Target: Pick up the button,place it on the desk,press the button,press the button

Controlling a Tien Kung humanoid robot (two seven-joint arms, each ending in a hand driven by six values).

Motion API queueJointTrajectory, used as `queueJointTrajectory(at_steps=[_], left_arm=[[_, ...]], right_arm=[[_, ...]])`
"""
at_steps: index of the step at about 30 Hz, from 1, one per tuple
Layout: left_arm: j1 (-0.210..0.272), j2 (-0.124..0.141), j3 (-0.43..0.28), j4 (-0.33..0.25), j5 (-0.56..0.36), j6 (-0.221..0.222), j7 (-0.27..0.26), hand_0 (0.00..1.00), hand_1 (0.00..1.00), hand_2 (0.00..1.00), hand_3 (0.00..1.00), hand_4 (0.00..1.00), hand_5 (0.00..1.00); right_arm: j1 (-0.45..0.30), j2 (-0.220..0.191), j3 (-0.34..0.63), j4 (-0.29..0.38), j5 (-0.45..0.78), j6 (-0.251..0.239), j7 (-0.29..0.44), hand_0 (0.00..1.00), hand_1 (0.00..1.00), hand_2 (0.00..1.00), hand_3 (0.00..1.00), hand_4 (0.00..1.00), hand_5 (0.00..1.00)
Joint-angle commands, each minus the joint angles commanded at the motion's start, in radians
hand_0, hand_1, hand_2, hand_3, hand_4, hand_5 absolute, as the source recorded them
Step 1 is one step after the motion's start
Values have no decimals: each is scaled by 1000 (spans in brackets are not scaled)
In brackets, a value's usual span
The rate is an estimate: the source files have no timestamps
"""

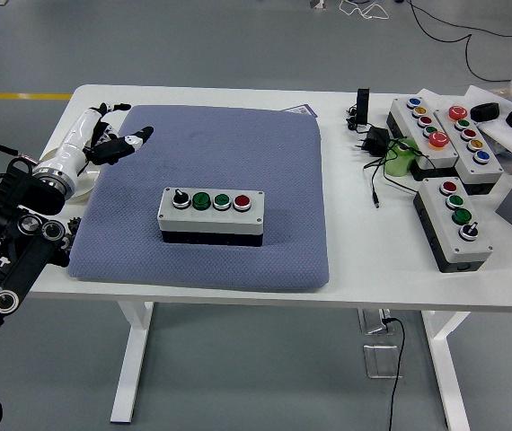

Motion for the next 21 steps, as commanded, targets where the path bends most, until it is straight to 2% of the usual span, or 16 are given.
queueJointTrajectory(at_steps=[3,4,7,14,17,21], left_arm=[[6,-4,-19,7,-124,18,-18,752,804,835,958,752,998],[7,-5,-23,9,-169,21,-21,948,942,980,969,734,998],[15,-8,-32,12,-292,41,-30,948,942,980,969,734,998],[37,-19,-47,19,-535,52,-72,952,947,987,966,725,998],[49,-25,-63,21,-623,77,-138,942,936,947,937,716,998],[62,-28,-76,21,-671,87,-213,942,936,947,937,716,998]], right_arm=[[-1,0,-1,0,2,0,0,640,567,614,625,230,237],[-1,0,-1,0,3,0,0,640,567,614,624,231,237],[-2,1,-2,0,3,0,-1,640,567,614,624,231,237],[-6,1,-1,0,2,0,-3,640,567,614,625,231,238],[-8,1,-1,0,3,-1,-3,640,565,615,625,230,237],[-11,1,0,0,2,-1,-3,640,565,615,625,230,237]])
